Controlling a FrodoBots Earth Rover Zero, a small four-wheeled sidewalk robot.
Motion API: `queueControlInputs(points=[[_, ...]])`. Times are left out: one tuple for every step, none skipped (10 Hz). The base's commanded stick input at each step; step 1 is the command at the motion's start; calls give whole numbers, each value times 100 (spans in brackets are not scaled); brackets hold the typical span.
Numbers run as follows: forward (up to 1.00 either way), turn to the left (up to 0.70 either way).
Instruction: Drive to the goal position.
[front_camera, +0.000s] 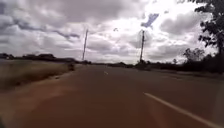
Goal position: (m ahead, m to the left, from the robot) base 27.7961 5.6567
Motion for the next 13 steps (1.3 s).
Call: queueControlInputs(points=[[85,32],[85,34],[85,33],[85,0],[85,0],[85,0],[85,0],[85,0],[85,0],[85,9],[85,22],[85,32],[85,33]])
